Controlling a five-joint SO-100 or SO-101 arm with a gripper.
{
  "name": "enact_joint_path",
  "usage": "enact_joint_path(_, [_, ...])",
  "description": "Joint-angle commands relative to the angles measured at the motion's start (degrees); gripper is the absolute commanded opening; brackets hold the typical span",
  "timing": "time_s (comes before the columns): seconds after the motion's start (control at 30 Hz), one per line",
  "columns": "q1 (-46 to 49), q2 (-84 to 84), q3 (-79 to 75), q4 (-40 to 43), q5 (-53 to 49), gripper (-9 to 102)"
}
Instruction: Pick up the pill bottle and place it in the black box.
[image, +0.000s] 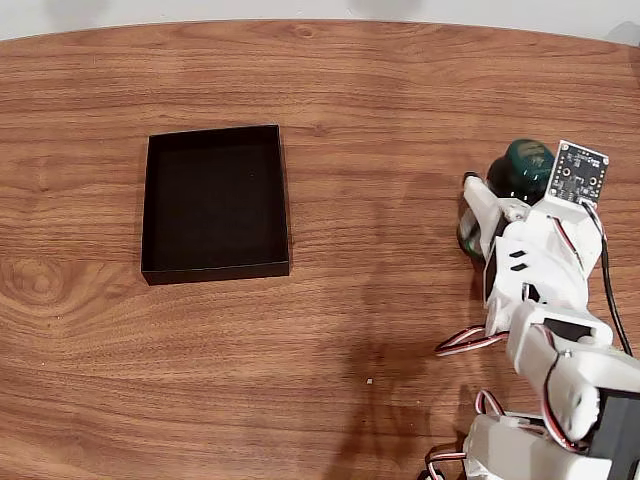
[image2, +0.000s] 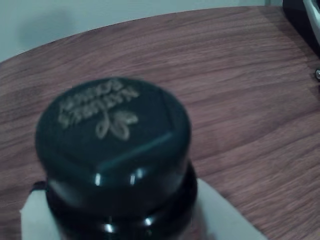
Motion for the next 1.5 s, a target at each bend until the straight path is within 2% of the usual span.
enact_joint_path(0.0, [-1.8,1.0,-2.5,-2.1,-0.6,22])
enact_joint_path(0.33, [-5.2,9.1,3.8,-2.1,-0.4,14])
enact_joint_path(0.6, [-10.1,22.1,8.5,-0.4,-2.2,14])
enact_joint_path(1.17, [-22.6,24.2,5.3,-0.5,2.6,15])
enact_joint_path(1.47, [-25.9,23.8,-2.3,8.3,3.0,14])
